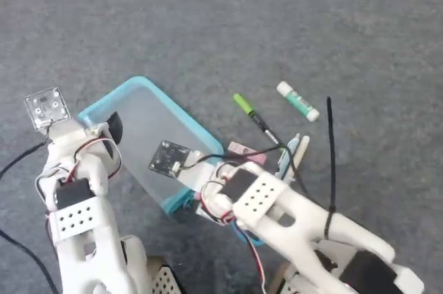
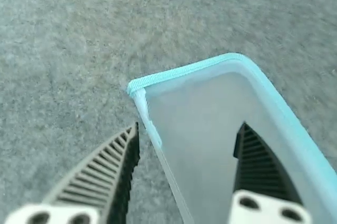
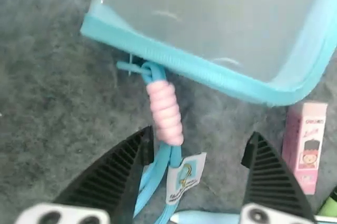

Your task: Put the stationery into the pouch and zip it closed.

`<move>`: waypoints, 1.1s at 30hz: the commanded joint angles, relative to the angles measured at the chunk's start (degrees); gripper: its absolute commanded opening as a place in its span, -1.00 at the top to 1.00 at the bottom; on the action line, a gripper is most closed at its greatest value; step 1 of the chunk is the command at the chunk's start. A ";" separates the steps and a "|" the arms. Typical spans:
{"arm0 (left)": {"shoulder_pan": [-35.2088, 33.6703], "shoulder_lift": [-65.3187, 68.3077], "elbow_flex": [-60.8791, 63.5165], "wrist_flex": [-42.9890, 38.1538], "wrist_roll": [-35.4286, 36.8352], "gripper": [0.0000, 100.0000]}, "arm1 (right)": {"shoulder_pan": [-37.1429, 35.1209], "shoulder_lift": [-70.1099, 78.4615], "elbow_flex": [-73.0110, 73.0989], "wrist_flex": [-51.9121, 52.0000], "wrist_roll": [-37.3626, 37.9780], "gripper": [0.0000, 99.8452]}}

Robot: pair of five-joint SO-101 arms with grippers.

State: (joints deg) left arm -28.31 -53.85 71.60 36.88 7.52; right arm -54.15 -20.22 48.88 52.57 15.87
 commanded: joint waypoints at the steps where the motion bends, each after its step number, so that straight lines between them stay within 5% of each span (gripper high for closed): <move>1: -0.18 0.18 -3.47 -1.93 0.79 0.45 | -0.75 2.86 -4.66 -2.86 0.79 0.48; 11: -0.18 0.18 -3.47 -1.93 0.79 0.45 | -0.48 15.60 -10.64 -2.86 0.79 0.52; 19: -0.18 0.26 -3.30 -1.93 0.79 0.45 | 1.54 16.31 -12.22 -2.51 0.79 1.00; 33: 2.81 0.18 -1.80 -1.85 0.35 0.45 | 29.49 -4.70 -16.26 13.58 0.79 0.98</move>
State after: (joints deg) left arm -26.11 -53.76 71.52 36.88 7.69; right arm -32.09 -20.40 36.31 64.18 16.04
